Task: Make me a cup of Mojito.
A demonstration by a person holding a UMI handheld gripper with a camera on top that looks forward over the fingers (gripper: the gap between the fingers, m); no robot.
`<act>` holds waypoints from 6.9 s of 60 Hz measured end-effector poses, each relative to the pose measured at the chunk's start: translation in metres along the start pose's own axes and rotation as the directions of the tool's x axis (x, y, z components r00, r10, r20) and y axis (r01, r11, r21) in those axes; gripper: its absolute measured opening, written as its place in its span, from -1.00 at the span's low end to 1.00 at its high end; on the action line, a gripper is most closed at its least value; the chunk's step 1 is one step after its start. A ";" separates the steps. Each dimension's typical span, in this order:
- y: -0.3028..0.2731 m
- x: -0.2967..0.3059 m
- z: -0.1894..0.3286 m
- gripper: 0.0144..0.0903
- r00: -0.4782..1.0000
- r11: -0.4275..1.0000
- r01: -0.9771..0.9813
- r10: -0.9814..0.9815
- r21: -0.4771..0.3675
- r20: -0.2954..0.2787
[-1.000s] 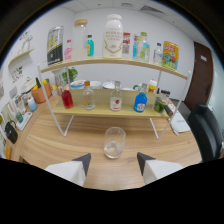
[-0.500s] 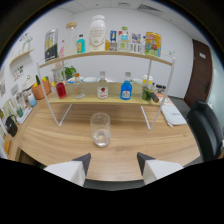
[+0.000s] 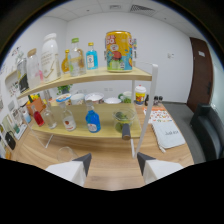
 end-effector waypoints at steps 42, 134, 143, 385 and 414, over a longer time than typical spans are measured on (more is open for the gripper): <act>-0.023 0.027 0.099 -0.73 0.998 0.990 -0.061 0.064 -0.124 0.021; -0.003 -0.060 0.019 -0.98 0.755 0.801 0.598 -0.573 -0.023 -0.320; -0.014 -0.056 0.023 -0.98 0.446 0.527 0.843 -0.798 -0.109 -0.405; -0.066 -0.150 0.118 0.30 1.000 0.991 -0.008 0.008 0.133 0.000; -0.068 -0.141 0.109 -0.47 0.998 0.987 -0.058 0.062 0.150 -0.021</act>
